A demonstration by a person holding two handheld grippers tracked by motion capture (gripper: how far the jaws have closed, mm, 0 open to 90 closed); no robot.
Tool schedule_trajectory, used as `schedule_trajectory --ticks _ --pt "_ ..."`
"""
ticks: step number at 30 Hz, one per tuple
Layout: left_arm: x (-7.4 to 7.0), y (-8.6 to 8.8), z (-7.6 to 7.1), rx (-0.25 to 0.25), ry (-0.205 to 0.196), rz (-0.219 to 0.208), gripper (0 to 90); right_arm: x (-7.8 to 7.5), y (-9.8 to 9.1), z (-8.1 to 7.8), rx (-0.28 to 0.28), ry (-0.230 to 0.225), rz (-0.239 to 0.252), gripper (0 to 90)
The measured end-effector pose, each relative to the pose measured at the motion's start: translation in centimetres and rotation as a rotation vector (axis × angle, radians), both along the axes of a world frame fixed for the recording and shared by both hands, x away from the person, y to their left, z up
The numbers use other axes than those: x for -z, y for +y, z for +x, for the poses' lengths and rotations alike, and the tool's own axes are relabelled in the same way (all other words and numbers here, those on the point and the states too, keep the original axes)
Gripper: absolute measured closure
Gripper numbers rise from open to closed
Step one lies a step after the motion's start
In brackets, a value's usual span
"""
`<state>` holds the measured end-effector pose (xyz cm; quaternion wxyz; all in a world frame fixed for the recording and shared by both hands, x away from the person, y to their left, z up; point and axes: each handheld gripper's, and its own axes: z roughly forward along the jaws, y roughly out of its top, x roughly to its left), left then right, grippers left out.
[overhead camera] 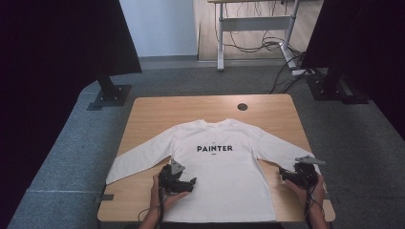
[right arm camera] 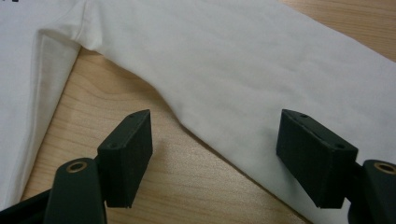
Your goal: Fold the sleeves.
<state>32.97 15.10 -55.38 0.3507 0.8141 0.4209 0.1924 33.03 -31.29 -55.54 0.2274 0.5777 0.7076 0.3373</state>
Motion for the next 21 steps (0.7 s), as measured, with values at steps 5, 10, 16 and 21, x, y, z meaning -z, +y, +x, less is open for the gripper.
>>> schedule_trajectory --ticks 5,10,16,21 --pt "0.0 0.0 0.0 0.0 0.0 0.0 12.6 0.0 0.21 -0.05 -0.001 0.001 -0.007 26.3" --pt "0.0 0.0 0.0 0.0 0.0 0.0 12.6 0.01 0.37 -0.08 0.0 0.001 -0.012 26.4" --pt "0.0 0.0 0.0 0.0 0.0 0.0 12.6 0.0 0.43 -0.11 0.002 0.002 -0.011 26.6" --pt "0.0 0.0 0.0 0.0 0.0 0.0 12.6 0.01 0.49 -0.18 0.002 0.0 -0.009 26.7"
